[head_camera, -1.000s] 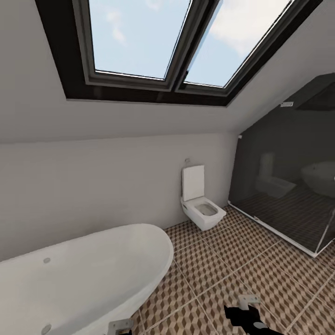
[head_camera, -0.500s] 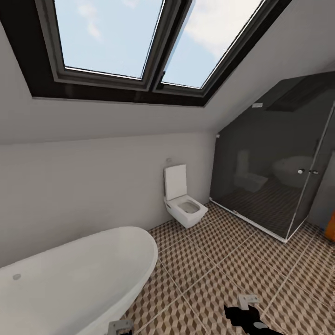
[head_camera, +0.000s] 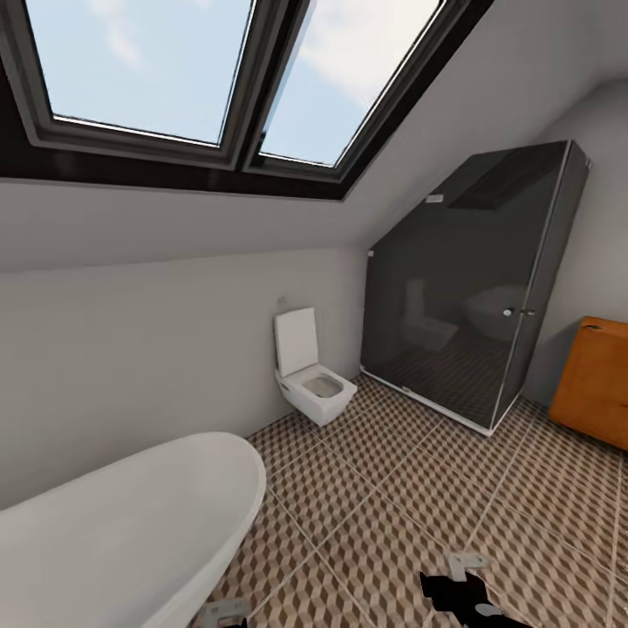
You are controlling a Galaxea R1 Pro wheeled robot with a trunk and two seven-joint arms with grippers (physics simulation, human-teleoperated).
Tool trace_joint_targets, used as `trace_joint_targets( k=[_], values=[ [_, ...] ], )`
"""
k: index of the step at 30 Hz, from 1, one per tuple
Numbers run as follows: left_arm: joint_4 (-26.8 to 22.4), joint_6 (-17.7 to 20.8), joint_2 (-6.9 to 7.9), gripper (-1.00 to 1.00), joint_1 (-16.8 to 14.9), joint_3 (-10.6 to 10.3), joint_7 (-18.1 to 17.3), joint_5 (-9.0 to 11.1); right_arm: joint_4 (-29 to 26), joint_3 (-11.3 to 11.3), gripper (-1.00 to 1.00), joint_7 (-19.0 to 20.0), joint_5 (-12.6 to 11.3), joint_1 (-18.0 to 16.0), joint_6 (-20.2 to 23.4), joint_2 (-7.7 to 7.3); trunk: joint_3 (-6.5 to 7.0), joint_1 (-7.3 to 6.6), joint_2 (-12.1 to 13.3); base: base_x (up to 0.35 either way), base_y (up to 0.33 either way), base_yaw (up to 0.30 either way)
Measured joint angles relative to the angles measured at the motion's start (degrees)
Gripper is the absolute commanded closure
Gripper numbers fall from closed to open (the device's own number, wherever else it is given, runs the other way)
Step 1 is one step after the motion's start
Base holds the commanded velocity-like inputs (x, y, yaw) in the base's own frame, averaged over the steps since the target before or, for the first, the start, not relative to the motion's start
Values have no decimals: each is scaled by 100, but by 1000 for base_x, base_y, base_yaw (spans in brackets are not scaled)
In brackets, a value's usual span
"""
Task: Take the four mousetraps from the cabinet in the bathroom and place them on the bathroom floor. Make sure all four end up on the same floor surface, and ensure that at least two of them are either under or directly next to the same bathroom sink.
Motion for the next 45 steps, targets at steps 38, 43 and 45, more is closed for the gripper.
trace_joint_targets(
  k=[38, 43, 45],
  values=[
    [0, 0, 0, -100, 0, 0, -1, -1, 0, 0, -100, 1, 0, 0, 0, 0, 0, 0, 0, 0, 0, -275],
    [0, 0, 0, -100, 0, 0, 0, 0, 0, 0, -100, 2, 0, 0, 0, 0, 0, 0, 0, 0, 0, -275],
    [0, 0, 0, -100, 0, 0, -2, 0, 0, 0, -100, 1, 0, 0, 0, 0, 0, 0, 0, 0, 0, -275]
  ],
)
